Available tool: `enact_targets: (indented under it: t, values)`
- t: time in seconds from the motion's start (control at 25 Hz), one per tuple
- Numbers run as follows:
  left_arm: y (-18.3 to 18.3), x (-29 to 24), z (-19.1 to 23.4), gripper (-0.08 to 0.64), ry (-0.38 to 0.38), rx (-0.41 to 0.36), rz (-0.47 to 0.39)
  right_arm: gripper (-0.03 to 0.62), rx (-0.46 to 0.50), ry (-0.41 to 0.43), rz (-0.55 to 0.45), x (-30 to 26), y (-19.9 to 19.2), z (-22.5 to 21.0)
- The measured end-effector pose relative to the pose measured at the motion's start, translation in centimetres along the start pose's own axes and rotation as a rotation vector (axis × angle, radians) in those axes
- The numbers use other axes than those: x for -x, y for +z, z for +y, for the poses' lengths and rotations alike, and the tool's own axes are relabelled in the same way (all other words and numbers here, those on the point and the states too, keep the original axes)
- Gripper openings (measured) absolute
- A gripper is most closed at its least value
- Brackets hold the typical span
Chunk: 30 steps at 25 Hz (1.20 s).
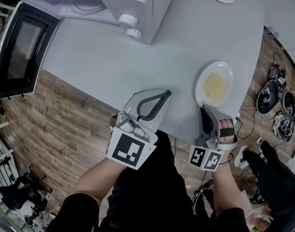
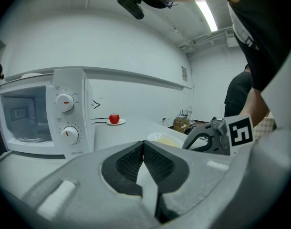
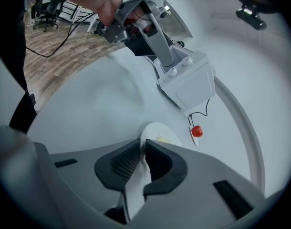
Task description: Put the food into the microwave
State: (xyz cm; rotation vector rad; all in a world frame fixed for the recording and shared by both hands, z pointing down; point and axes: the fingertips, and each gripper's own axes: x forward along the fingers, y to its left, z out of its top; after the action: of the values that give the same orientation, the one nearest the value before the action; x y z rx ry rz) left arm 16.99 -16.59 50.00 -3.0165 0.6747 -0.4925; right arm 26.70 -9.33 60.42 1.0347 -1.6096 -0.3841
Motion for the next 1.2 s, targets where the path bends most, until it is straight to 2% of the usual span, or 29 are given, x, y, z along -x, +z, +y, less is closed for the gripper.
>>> enact_targets:
  t: [0.36,0.64,0.88,1.04,1.16,1.2]
  values:
    - [-0.5,0.7,-0.7,0.008,-0.014,0.006,-0.015,0.041,-0.026,0.032,-0.008,3.6,1.4,3.4]
    - [-0.5,1.8,-3.2,0.008,-0.070,-0.014,-0.026,0.043,-0.068,0.043,0.014,6.1,2.0,5.7]
    - [-0.8,2.7,-5.7,0.008,-0.096,-0.011,-0.004,0.051,-0.085,0.078,0.027,7.9,2.1,7.8]
    - [-0.9,2.8,-7.3,0.008,-0.105,-0.004,0.002,0.063,-0.114,0.087,-0.009,8.8,2.2,8.3]
    - [-0.9,2.7,-8.2,0.008,-0.101,-0.003,0.003,0.146,-0.130,0.098,-0.039,9.1,2.2,8.6]
    - [-0.9,2.8,-8.4,0.008,-0.096,-0.003,0.004,0.146,-0.136,0.099,-0.046,9.1,2.1,8.7]
